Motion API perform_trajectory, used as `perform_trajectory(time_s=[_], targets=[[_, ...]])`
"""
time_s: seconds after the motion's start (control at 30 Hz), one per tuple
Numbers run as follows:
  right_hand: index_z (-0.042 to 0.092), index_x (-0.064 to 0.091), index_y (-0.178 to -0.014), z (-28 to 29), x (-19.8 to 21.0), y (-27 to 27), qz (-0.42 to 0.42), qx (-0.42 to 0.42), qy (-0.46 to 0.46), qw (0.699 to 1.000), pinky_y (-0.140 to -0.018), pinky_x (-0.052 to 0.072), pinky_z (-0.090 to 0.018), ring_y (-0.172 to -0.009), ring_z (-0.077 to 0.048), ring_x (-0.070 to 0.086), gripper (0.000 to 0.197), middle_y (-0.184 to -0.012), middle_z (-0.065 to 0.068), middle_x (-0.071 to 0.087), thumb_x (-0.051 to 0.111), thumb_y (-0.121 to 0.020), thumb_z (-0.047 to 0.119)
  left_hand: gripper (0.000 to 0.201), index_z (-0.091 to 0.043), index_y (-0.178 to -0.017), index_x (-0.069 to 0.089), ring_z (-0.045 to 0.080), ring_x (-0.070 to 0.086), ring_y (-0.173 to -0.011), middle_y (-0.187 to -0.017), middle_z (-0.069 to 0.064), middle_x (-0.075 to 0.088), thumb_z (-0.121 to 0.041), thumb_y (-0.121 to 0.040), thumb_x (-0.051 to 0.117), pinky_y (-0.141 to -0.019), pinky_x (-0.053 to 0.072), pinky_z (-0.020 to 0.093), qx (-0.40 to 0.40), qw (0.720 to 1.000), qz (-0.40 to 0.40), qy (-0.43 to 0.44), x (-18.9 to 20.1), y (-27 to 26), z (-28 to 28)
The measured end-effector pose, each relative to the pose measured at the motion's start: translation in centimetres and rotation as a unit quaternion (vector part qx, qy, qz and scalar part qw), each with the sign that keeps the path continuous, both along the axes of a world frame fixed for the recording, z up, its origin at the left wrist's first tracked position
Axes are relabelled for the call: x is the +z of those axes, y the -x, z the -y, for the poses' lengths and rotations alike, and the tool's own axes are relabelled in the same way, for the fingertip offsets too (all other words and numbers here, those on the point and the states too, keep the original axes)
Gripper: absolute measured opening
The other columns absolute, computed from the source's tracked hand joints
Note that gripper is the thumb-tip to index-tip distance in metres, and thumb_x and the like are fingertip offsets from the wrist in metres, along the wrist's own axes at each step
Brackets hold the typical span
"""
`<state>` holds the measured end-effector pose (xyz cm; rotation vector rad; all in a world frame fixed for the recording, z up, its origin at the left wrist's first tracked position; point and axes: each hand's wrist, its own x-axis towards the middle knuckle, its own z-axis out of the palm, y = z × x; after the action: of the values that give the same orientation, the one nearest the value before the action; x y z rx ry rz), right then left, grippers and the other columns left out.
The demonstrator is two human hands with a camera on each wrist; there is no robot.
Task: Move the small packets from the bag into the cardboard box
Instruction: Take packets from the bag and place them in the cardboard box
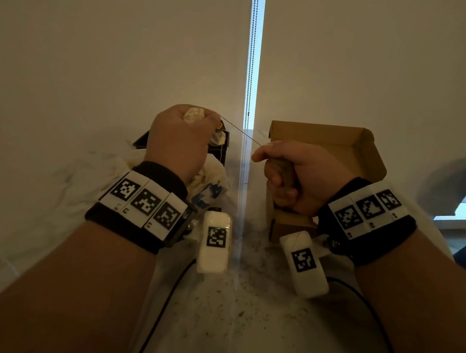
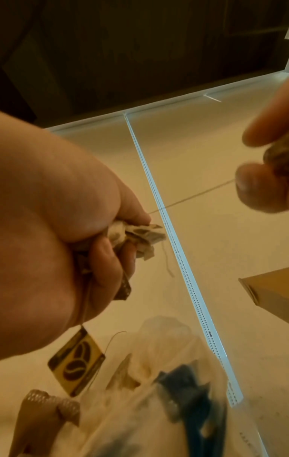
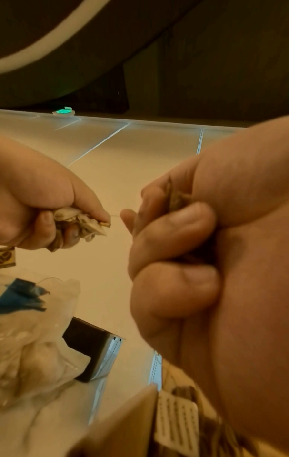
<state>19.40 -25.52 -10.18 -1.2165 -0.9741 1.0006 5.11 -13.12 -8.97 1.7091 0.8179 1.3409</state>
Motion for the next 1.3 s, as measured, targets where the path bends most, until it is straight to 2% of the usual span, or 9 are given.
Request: perform_trajectory(time_s=[0.1, 0.17, 0.33, 0.47, 0.63, 0.83, 1.03, 1.17, 1.3], targets=[[0.008, 0.061, -0.087, 0.3, 0.3, 0.1, -0.022, 0.042, -0.040, 0.998, -0.042, 0.025, -0.017, -0.031, -0.015, 0.031, 0.025, -0.047, -0.003, 0.044, 0.042, -0.092, 0.024, 0.018, -0.014, -0.087, 0.076, 0.003, 0.060, -0.057, -0.076, 0.000, 0.072, -0.028, -0.092, 0.066, -0.056, 0.047, 0.020, 0.001, 1.000, -0.024, -0.015, -0.1, 0.0, -0.1], [0.008, 0.060, -0.086, 0.3, 0.4, 0.3, -0.045, 0.057, -0.066, 0.995, -0.043, 0.030, -0.018, -0.033, -0.017, 0.035, 0.028, -0.046, -0.004, 0.044, 0.036, -0.090, 0.022, 0.020, -0.008, -0.088, 0.076, 0.012, 0.065, -0.065, -0.079, 0.007, 0.073, -0.025, -0.093, 0.066, -0.057, 0.051, 0.019, -0.004, 0.999, -0.029, -0.027, -0.2, -0.1, 0.0], [0.009, 0.061, -0.091, 0.2, 0.6, 0.5, -0.084, 0.048, -0.107, 0.990, -0.047, 0.035, -0.024, -0.047, -0.021, 0.046, 0.034, -0.057, -0.007, 0.051, 0.027, -0.092, 0.013, 0.027, -0.004, -0.088, 0.074, 0.014, 0.064, -0.065, -0.081, 0.011, 0.073, -0.030, -0.093, 0.067, -0.058, 0.049, 0.017, -0.004, 0.998, -0.051, -0.044, -0.5, -0.2, 0.0], [0.009, 0.064, -0.093, 0.0, 0.6, 0.6, -0.117, 0.048, -0.132, 0.983, -0.046, 0.039, -0.024, -0.049, -0.018, 0.048, 0.031, -0.069, -0.008, 0.055, 0.035, -0.082, 0.013, 0.029, -0.003, -0.088, 0.073, 0.004, 0.057, -0.054, -0.077, 0.011, 0.072, -0.030, -0.093, 0.067, -0.051, 0.044, 0.011, -0.013, 0.996, -0.068, -0.047, -0.6, -0.4, 0.0], [0.007, 0.062, -0.099, 0.2, 0.6, 0.6, -0.133, 0.075, -0.137, 0.979, -0.047, 0.036, -0.021, -0.047, -0.015, 0.047, 0.031, -0.064, -0.004, 0.054, 0.042, -0.077, 0.016, 0.028, -0.004, -0.087, 0.073, -0.002, 0.056, -0.051, -0.069, 0.002, 0.069, -0.030, -0.094, 0.066, -0.052, 0.041, 0.007, -0.017, 0.996, -0.067, -0.053, -0.6, -0.3, -0.1], [0.007, 0.063, -0.101, 0.2, 0.6, 0.5, -0.151, 0.101, -0.148, 0.972, -0.047, 0.035, -0.020, -0.046, -0.014, 0.046, 0.031, -0.063, -0.003, 0.054, 0.043, -0.080, 0.017, 0.015, -0.008, -0.090, 0.076, 0.001, 0.060, -0.065, -0.080, 0.000, 0.070, -0.020, -0.092, 0.066, -0.060, 0.043, 0.005, -0.009, 0.992, -0.089, -0.091, -0.6, -0.2, -0.2], [0.014, 0.071, -0.101, 0.3, 0.8, -0.3, -0.189, 0.095, -0.197, 0.957, -0.054, 0.039, -0.026, -0.060, -0.017, 0.052, 0.034, -0.076, -0.003, 0.056, 0.046, -0.078, 0.020, 0.019, -0.009, -0.082, 0.076, 0.004, 0.063, -0.066, -0.075, 0.000, 0.070, -0.022, -0.091, 0.068, -0.068, 0.050, 0.016, -0.038, 0.987, -0.110, -0.114, -0.6, -0.3, 0.1], [0.015, 0.072, -0.100, 0.2, 0.9, -0.8, -0.190, 0.031, -0.227, 0.955, -0.061, 0.045, -0.028, -0.071, -0.021, 0.055, 0.028, -0.082, -0.005, 0.060, 0.051, -0.081, 0.016, 0.021, -0.010, -0.085, 0.075, 0.004, 0.061, -0.067, -0.075, -0.003, 0.067, -0.029, -0.091, 0.069, -0.064, 0.042, 0.011, -0.091, 0.958, -0.222, -0.160, -0.5, -0.4, 0.8], [0.013, 0.066, -0.107, -0.7, 0.5, -1.7, -0.161, -0.079, -0.153, 0.972, -0.051, 0.042, -0.024, -0.066, -0.020, 0.052, 0.024, -0.094, -0.011, 0.059, 0.046, -0.094, 0.011, 0.015, -0.018, -0.090, 0.078, 0.006, 0.063, -0.080, -0.086, -0.007, 0.071, -0.032, -0.087, 0.073, -0.069, 0.046, 0.014, -0.166, 0.915, -0.307, -0.204, -0.4, -0.5, 1.8]])
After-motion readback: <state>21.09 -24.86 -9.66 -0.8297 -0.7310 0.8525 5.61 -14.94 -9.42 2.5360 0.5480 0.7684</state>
